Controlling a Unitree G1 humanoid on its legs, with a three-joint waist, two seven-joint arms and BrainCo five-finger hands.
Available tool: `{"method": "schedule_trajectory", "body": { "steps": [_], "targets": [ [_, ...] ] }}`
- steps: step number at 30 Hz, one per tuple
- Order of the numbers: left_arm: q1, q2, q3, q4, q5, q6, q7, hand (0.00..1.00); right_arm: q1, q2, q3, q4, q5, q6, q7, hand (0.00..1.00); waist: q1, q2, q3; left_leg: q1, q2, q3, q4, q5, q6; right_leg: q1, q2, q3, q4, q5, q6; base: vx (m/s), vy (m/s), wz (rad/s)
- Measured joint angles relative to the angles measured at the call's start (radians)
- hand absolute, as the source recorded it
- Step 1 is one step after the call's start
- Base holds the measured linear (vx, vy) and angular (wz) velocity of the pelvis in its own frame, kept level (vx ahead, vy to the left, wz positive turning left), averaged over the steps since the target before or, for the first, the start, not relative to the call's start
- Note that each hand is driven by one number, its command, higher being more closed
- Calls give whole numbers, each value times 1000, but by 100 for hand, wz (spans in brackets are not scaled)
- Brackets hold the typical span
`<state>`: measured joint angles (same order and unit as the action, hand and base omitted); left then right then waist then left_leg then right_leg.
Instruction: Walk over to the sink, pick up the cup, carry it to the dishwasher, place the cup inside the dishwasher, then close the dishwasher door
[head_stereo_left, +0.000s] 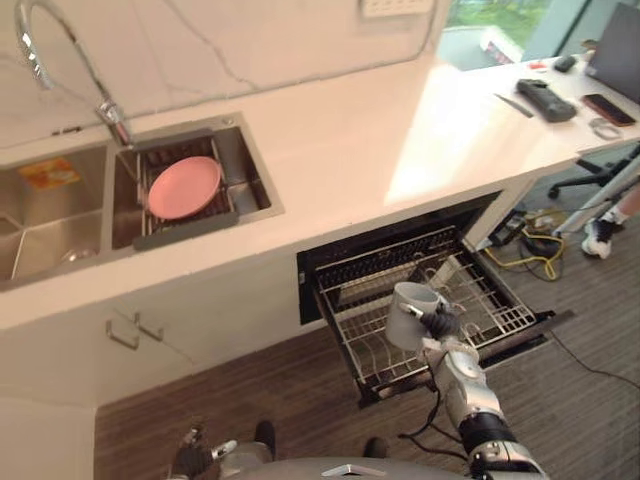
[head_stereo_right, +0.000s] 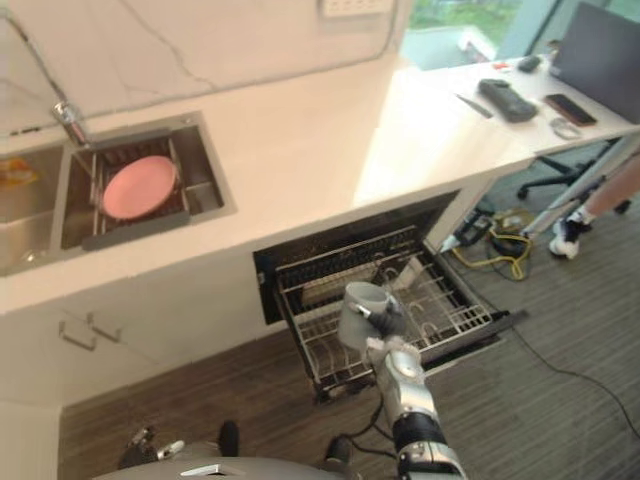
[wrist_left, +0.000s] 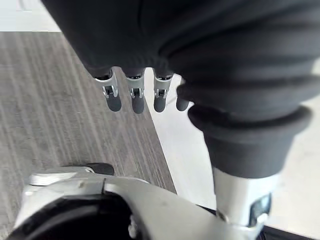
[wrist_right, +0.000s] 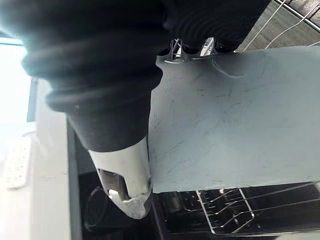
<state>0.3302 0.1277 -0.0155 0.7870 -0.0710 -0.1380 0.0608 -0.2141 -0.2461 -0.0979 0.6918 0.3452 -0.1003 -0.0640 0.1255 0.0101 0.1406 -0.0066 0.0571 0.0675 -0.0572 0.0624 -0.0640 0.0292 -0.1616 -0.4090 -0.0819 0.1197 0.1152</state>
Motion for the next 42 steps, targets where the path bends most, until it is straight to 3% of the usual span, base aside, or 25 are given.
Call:
{"method": "schedule_trajectory", "body": {
  "steps": [2,6,7,11,16,19,22,25,31,32,37,42],
  "targets": [
    [-12,-4,16,1,-13,7,6,0,-57,-8,0,47,0,7,-12,100,10,-8,28,-14,-3,-20,-1,11,0,-1,-2,-15,0,1,-1,-64,8,31],
    [-26,-8,25,28,-64,45,32,0,-116,-27,17,88,0,68,-12,100,38,-10,46,-15,-15,-41,-19,26,7,3,-11,-33,1,3,3,-17,25,16],
    [-26,-10,40,40,-59,65,41,0,-135,-29,17,118,-1,87,-11,100,42,-14,52,-14,-18,-43,-19,27,8,5,-14,-35,1,3,4,9,29,9],
    [-39,-11,42,49,25,73,84,0,-196,-72,17,243,-27,139,5,100,60,-16,98,-21,-26,-60,-20,34,11,6,-20,-47,2,4,6,-24,23,13],
    [-110,-2,35,34,16,112,111,0,-354,-134,17,334,-24,175,23,100,63,-15,213,-103,-28,-96,-19,69,7,-66,-25,-76,31,11,-6,-82,17,21],
    [-143,1,34,5,4,122,108,0,-477,-166,16,358,-18,196,18,100,85,-12,298,-145,-31,-105,-19,98,17,-103,-26,-78,30,31,-11,-46,3,9],
    [-153,8,20,3,-15,133,106,0,-556,-192,18,411,-20,202,18,100,95,-11,317,-182,-32,-123,-19,110,20,-132,-30,-82,39,32,-11,-10,-21,19],
    [-153,12,-3,1,-16,137,105,0,-627,-264,46,442,-20,215,19,100,112,4,332,-209,-35,-127,-19,116,22,-165,-37,-81,59,31,-12,-9,-22,9],
    [-152,12,-56,21,-37,134,99,0,-748,-395,108,465,-19,223,21,100,115,43,354,-262,-40,-132,-20,133,25,-226,-48,-77,78,31,-15,-10,-17,2],
    [-152,13,-68,22,-37,132,98,0,-748,-401,114,465,-18,227,20,0,117,46,355,-263,-40,-132,-20,134,27,-226,-48,-77,78,31,-15,15,-51,-2],
    [-152,14,-89,32,-37,105,96,0,-790,-415,137,495,-18,239,21,0,117,57,361,-276,-40,-129,-20,139,27,-244,-49,-72,83,33,-15,19,-45,-2],
    [-153,26,-124,30,-36,84,80,0,-832,-455,166,505,-14,293,40,0,118,63,363,-296,-37,-129,-20,142,26,-267,-46,-70,86,36,-16,29,-56,-1]
  ]
}}
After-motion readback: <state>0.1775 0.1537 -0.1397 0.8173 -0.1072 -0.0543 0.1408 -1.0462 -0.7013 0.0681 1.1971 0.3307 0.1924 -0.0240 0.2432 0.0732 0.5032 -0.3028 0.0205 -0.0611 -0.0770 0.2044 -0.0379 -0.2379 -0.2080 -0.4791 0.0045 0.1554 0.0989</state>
